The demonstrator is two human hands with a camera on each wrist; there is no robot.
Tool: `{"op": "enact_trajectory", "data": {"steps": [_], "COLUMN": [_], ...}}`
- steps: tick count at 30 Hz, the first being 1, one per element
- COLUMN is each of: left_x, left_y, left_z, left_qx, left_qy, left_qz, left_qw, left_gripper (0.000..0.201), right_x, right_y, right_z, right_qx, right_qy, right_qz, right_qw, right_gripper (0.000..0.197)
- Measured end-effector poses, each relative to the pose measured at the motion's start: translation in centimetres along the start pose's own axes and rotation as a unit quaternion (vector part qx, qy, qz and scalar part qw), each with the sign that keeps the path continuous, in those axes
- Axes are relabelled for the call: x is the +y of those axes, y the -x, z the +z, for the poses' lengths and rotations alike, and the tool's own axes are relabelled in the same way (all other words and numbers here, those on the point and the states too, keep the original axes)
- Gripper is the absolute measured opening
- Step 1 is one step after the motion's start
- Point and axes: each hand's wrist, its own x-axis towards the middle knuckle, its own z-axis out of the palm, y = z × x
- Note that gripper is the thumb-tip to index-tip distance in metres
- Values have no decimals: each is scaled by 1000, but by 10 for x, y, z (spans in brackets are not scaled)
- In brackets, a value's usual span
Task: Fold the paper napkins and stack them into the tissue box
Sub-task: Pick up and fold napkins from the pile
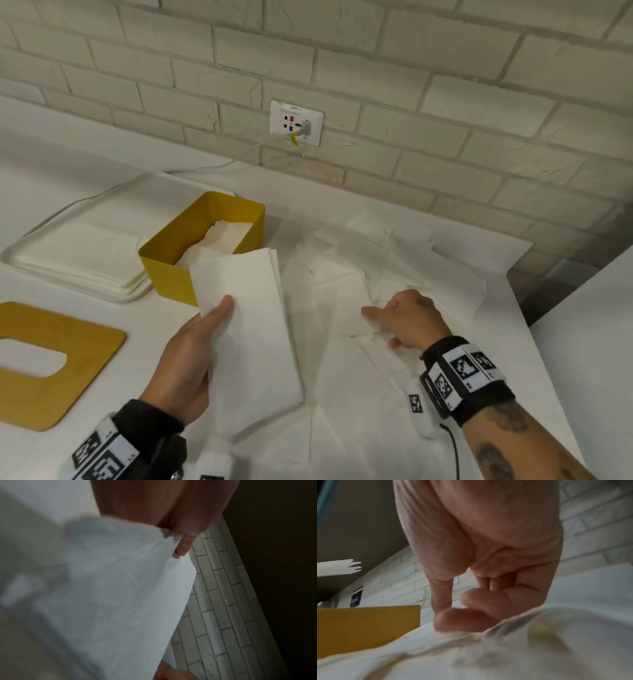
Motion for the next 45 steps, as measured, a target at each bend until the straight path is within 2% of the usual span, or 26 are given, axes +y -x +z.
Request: {"op": "enact_trajectory", "data": {"steps": [2, 4, 7, 10, 12, 15, 16, 17, 18, 19, 22, 24, 26, 30, 33, 36, 38, 42, 45], "left_x": [-2, -2, 0, 2, 3, 2, 2, 2, 2, 2, 0, -1, -2, -5, -6, -7, -8, -9, -9], "left_y": [0, 0, 0, -1, -1, -2, -3, -3, -3, -3, -4, -4, -4, -4, -4, -5, -4, -2, -1], "left_z": [0, 2, 3, 3, 5, 8, 8, 7, 6, 3, -5, -8, -7, -6, -4, -3, -5, -13, -19], "left_qx": [10, 10, 10, 18, 19, 16, 16, 17, 17, 19, 27, 31, 30, 35, 35, 36, 37, 36, 40], "left_qy": [-3, -3, -4, -8, -10, -18, -19, -19, -18, -17, -19, -22, -24, -33, -37, -38, -38, -32, -29], "left_qz": [0, 0, -6, -2, 2, 6, 5, 5, 4, 3, 0, -3, -8, -9, -8, -11, -13, -17, -16], "left_qw": [1000, 1000, 1000, 1000, 1000, 1000, 1000, 1000, 1000, 1000, 999, 999, 999, 999, 999, 999, 999, 999, 999], "left_gripper": [25, 25, 26, 22, 22, 24, 24, 24, 25, 26, 28, 26, 24, 22, 21, 23, 26, 26, 26], "right_x": [2, 1, -7, -28, -49, -75, -76, -72, -64, -51, -2, 28, 51, 63, 49, 23, 8, 6, 14], "right_y": [-5, -9, -12, -8, 3, 24, 31, 36, 40, 41, 41, 42, 43, 49, 54, 58, 57, 44, 36], "right_z": [7, 13, 10, -8, -27, -54, -60, -62, -60, -54, -31, -20, -17, -25, -34, -26, -15, 1, 5], "right_qx": [-37, -38, -16, -61, -90, -95, -99, -105, -111, -117, -169, -203, -204, -185, -97, -10, -12, -24, -42], "right_qy": [-26, -64, -86, -172, -284, -479, -520, -536, -530, -502, -310, -198, -118, 77, 170, 117, 111, 183, 148], "right_qz": [7, -9, -64, -122, -174, -254, -266, -268, -257, -236, -153, -111, -87, -69, -74, -104, -94, -31, -25], "right_qw": [999, 997, 994, 976, 938, 835, 806, 793, 800, 824, 923, 953, 968, 977, 978, 988, 989, 982, 988], "right_gripper": [39, 31, 26, 25, 23, 18, 16, 14, 12, 10, 16, 25, 32, 40, 34, 33, 37, 41, 33]}}
